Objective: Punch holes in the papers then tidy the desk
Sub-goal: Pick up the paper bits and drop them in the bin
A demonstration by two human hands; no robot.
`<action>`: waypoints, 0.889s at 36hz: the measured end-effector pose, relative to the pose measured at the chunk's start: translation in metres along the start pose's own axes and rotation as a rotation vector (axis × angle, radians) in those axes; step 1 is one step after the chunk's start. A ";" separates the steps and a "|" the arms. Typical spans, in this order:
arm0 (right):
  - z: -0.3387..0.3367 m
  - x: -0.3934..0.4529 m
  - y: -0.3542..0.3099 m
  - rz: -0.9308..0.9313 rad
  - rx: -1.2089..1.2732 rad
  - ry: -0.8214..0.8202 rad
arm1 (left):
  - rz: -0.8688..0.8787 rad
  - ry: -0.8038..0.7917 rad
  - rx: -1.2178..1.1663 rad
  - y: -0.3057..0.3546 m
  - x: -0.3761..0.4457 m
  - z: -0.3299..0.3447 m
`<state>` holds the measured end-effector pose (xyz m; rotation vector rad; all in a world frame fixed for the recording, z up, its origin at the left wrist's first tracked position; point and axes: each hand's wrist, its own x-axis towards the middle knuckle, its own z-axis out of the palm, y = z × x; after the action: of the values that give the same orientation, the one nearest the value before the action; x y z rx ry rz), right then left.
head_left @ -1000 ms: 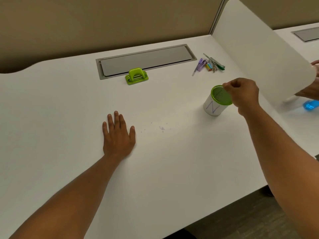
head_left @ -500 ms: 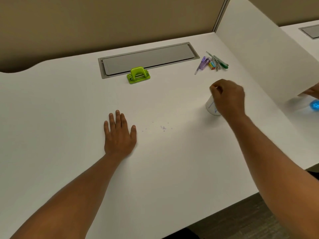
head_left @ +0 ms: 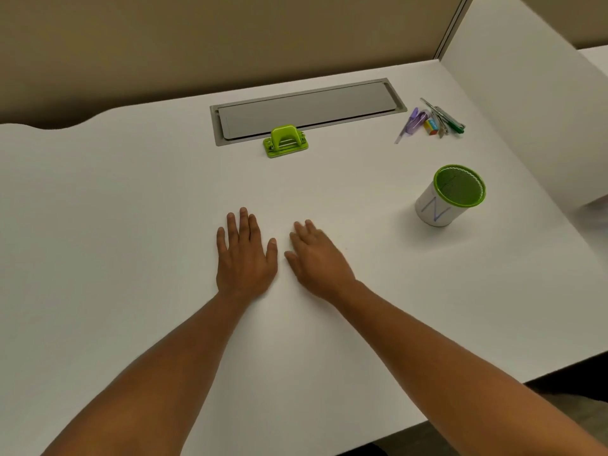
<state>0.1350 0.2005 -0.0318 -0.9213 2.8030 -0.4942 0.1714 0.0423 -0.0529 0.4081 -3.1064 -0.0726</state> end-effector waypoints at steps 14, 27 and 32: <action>-0.022 -0.033 0.042 0.070 -0.017 0.066 | -0.005 -0.006 -0.019 -0.001 0.001 0.000; -0.014 -0.031 0.036 -0.014 -0.108 -0.123 | 0.003 -0.002 -0.017 0.000 -0.001 -0.002; -0.021 -0.058 0.054 0.122 0.047 0.017 | -0.006 0.001 -0.011 0.000 -0.002 -0.002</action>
<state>0.1471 0.2818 -0.0291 -0.7343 2.8278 -0.5498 0.1733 0.0422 -0.0509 0.4178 -3.1024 -0.0891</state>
